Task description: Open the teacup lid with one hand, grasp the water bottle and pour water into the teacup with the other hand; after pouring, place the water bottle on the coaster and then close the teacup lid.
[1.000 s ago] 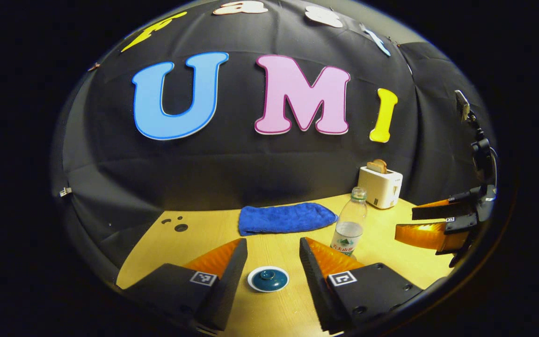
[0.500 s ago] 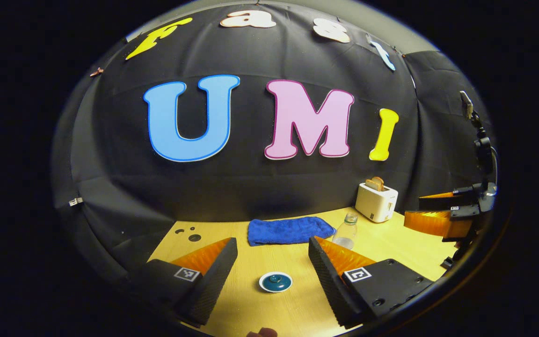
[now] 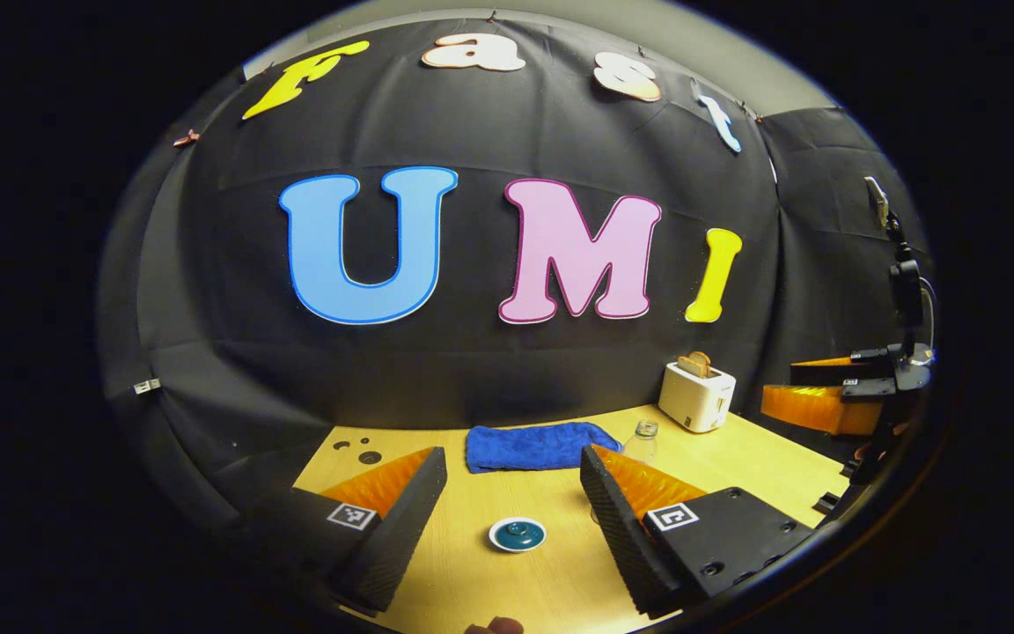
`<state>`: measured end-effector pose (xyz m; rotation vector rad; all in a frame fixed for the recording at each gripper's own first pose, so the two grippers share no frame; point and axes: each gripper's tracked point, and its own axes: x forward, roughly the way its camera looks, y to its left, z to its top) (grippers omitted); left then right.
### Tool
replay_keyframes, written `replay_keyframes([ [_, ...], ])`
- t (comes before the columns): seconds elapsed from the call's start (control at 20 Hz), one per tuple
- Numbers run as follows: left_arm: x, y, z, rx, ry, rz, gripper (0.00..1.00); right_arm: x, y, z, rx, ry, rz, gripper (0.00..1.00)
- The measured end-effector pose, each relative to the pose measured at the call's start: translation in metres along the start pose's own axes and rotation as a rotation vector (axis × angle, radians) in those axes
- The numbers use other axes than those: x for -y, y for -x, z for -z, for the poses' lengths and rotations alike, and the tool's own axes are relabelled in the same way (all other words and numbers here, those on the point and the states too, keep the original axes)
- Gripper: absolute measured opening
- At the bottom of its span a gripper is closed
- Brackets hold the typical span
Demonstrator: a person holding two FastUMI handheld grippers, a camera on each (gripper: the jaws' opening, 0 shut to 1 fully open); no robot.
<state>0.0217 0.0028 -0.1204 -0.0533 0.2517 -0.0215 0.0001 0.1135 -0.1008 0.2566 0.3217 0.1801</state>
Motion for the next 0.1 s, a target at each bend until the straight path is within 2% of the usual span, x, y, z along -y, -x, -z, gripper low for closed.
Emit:
replay_keyframes([
  [0.1, -0.0015, -0.0009, -0.0010, 0.001, 0.004, -0.013, 0.96, 0.0069, -0.0001, -0.0040, 0.008, 0.000, 0.002, 0.98],
])
